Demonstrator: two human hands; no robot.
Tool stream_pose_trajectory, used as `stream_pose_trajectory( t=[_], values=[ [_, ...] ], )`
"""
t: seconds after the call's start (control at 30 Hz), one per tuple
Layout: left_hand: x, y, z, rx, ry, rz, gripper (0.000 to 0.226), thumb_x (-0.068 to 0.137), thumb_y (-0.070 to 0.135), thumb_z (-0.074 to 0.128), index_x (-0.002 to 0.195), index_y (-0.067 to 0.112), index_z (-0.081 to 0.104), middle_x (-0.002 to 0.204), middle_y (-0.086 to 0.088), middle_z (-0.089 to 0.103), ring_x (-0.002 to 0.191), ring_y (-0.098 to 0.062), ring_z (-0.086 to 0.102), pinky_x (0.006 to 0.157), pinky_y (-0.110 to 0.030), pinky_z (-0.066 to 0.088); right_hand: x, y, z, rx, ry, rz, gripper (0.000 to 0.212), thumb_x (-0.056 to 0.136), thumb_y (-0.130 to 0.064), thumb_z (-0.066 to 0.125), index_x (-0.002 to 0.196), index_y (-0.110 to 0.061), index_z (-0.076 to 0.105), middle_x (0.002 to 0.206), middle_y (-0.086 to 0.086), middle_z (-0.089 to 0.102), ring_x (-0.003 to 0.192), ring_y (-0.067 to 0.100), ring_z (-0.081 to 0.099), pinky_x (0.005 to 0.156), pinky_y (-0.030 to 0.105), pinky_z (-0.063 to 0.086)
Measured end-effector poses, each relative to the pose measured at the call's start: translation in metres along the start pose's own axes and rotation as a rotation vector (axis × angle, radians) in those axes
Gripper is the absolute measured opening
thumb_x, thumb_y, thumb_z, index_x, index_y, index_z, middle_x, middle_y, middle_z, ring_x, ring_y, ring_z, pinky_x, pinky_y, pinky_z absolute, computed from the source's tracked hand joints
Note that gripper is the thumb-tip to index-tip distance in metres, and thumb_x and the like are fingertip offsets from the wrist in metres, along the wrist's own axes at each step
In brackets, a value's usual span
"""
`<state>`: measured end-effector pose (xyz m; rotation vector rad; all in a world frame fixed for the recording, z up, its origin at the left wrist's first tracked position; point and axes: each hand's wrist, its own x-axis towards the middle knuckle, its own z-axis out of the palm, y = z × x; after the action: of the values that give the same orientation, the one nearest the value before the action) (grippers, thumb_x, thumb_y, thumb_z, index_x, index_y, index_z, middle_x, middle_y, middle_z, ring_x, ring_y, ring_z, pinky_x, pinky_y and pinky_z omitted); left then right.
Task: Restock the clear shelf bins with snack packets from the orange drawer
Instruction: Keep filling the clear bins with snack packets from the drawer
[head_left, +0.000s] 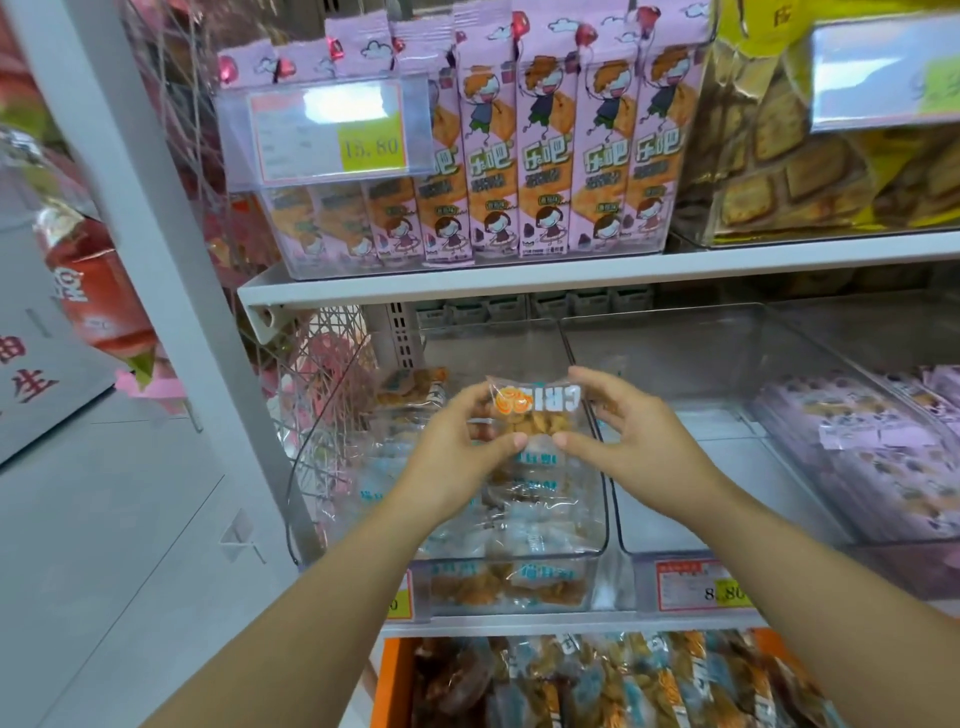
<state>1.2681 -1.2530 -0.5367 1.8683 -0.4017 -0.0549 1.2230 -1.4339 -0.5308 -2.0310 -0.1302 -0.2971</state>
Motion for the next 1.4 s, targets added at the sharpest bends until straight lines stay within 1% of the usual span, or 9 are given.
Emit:
stream_pose_trajectory(
  t=[0.13,0.27,0.43,0.53,0.67,0.83,1.03,1.2,1.4],
  values=[
    [0.013,-0.002,0.000,-0.071,0.066,-0.018,0.032,0.084,0.009,0.070,0.113,0.019,0.060,0.111,-0.001,0.067,0.101,-0.019,0.066,0.094,-0.041,0.051,-0.004,0.010,0.003,0.055,-0.013,0.027,0.059,0.086,-0.019,0.068,0.139,-0.026,0.044,0.139,-0.024,0.036,0.122,-0.013,0.033,0.083,-0.006,0.033],
    [0.043,0.013,-0.005,-0.041,0.321,0.024,0.025,0.086,0.013,0.069,0.108,0.020,0.058,0.101,0.005,0.066,0.098,-0.014,0.061,0.089,-0.029,0.046,-0.002,0.016,0.000,0.066,-0.030,0.034,0.058,0.088,-0.016,0.065,0.141,-0.024,0.043,0.140,-0.026,0.034,0.125,-0.011,0.033,0.084,-0.007,0.033],
    [0.102,0.009,0.020,0.101,0.394,0.028,0.032,0.089,0.014,0.066,0.119,0.009,0.056,0.104,0.005,0.058,0.094,-0.011,0.055,0.067,-0.002,0.037,-0.002,0.020,0.001,0.096,-0.033,0.027,0.058,0.088,-0.016,0.064,0.141,-0.026,0.042,0.145,-0.024,0.034,0.122,-0.015,0.033,0.084,-0.007,0.033],
    [0.121,-0.011,0.030,0.108,0.399,-0.072,0.039,0.089,0.019,0.066,0.124,0.012,0.049,0.107,0.004,0.057,0.093,-0.012,0.055,0.078,-0.020,0.043,-0.001,0.022,0.002,0.106,-0.031,0.026,0.057,0.089,-0.017,0.063,0.141,-0.027,0.042,0.145,-0.025,0.033,0.123,-0.015,0.032,0.087,-0.005,0.032],
    [0.126,-0.032,0.034,0.283,0.408,-0.152,0.016,0.096,0.020,0.055,0.108,0.014,0.046,0.099,0.000,0.056,0.068,-0.011,0.052,0.056,-0.024,0.044,-0.001,0.024,0.003,0.107,-0.038,0.018,0.057,0.089,-0.017,0.062,0.141,-0.027,0.041,0.145,-0.027,0.032,0.120,-0.020,0.031,0.087,-0.007,0.031],
    [0.122,-0.028,0.022,0.473,0.231,-0.052,0.031,0.097,0.013,0.049,0.125,0.021,0.056,0.117,-0.002,0.062,0.088,-0.025,0.063,0.074,-0.042,0.056,0.000,0.025,0.002,0.110,-0.044,0.026,0.057,0.089,-0.017,0.062,0.141,-0.027,0.041,0.145,-0.027,0.032,0.119,-0.020,0.030,0.085,-0.007,0.032],
    [0.104,-0.019,0.009,0.577,0.124,-0.025,0.047,0.095,0.005,0.050,0.139,0.019,0.046,0.134,-0.009,0.053,0.093,-0.025,0.058,0.063,-0.023,0.046,-0.002,0.019,0.001,0.092,-0.048,0.041,0.058,0.090,-0.016,0.062,0.143,-0.024,0.041,0.147,-0.024,0.032,0.124,-0.014,0.030,0.081,-0.007,0.034],
    [0.098,-0.013,0.011,0.465,0.166,-0.077,0.059,0.092,0.007,0.054,0.145,0.018,0.031,0.124,-0.009,0.055,0.104,-0.029,0.058,0.077,-0.032,0.048,-0.004,0.014,0.000,0.046,-0.057,0.048,0.059,0.090,-0.015,0.060,0.144,-0.023,0.039,0.149,-0.021,0.030,0.126,-0.013,0.028,0.084,-0.004,0.033],
    [0.111,-0.011,0.030,0.526,0.140,-0.209,0.055,0.095,0.023,0.053,0.143,0.016,0.026,0.119,-0.011,0.058,0.098,-0.031,0.060,0.071,-0.033,0.044,-0.002,0.014,-0.001,0.039,-0.060,0.033,0.058,0.090,-0.015,0.061,0.143,-0.023,0.040,0.148,-0.022,0.030,0.125,-0.015,0.027,0.095,0.005,0.037]
  ],
)
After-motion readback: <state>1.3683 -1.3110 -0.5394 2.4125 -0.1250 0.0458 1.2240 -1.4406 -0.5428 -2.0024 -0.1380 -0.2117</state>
